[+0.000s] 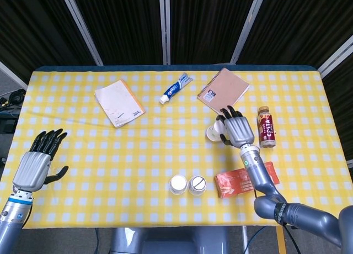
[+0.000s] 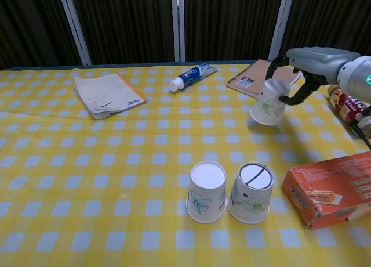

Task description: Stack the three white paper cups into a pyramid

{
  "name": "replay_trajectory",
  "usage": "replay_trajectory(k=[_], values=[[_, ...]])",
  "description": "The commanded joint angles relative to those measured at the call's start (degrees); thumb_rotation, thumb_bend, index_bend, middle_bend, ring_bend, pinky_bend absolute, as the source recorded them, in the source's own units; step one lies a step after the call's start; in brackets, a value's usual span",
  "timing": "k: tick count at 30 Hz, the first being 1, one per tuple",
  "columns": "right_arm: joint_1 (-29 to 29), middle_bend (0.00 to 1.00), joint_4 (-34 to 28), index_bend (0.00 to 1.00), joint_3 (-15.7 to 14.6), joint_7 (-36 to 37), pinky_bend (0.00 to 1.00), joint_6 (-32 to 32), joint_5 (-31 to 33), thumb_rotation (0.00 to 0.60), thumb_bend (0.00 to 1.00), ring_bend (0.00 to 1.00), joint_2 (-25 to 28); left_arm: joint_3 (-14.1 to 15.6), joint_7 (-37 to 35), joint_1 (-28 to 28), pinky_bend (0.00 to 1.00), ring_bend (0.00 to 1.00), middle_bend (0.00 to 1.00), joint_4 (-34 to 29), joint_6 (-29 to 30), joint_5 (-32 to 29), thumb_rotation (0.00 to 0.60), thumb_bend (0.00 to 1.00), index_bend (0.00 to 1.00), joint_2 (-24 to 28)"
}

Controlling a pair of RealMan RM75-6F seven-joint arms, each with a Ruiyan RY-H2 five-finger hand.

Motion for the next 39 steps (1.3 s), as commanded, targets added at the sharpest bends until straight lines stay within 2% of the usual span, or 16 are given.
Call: replay_trajectory(k=[1, 10, 15, 23, 32, 39], values=[[-0.48, 0.15, -6.00, 0.43, 0.35, 1.00, 0.21, 2.11, -2.99, 0.600, 0.32, 0.00, 2.25, -0.08, 0.14, 0.10, 0.00, 0.00, 0.00, 0.01, -0.05, -0.08, 0.600, 0.31, 0.00, -0.07], [-2.12, 0.14, -21.49, 0.43, -1.96, 2.31, 0.21, 2.51, -8.21, 0.600, 0.32, 0.00, 8.40, 0.03, 0.81, 1.04, 0.00, 0.00, 0.00, -0.50, 1.20, 1.02, 0.600, 0.31, 0.00, 0.21], [-4.10, 0.14, -29.53, 0.43, -5.09, 1.61, 0.21, 4.12, -13.25, 0.600, 0.32, 0.00, 12.17, -0.07, 1.21, 1.61, 0.00, 0.00, 0.00, -0.86, 1.90, 1.57, 0.600, 0.31, 0.00, 0.29], [-6.01, 0.14, -34.78, 0.43, -8.18, -0.41, 0.21, 6.15, -16.39, 0.600, 0.32, 0.00, 13.57, 0.19, 2.08, 2.53, 0.00, 0.00, 0.00, -1.56, 3.09, 3.19, 0.600, 0.31, 0.00, 0.35], [-7.23, 0.14, -36.62, 0.43, -12.07, -4.26, 0.21, 6.18, -18.82, 0.600, 0.32, 0.00, 13.06, 0.05, 2.13, 3.09, 0.00, 0.00, 0.00, -1.86, 3.46, 3.73, 0.600, 0.31, 0.00, 0.54], [-7.99, 0.14, -37.68, 0.43, -12.96, -5.25, 0.21, 6.53, -19.01, 0.600, 0.32, 0.00, 13.72, -0.42, 2.49, 3.04, 0.00, 0.00, 0.00, -1.85, 2.75, 3.23, 0.600, 0.31, 0.00, 0.32]])
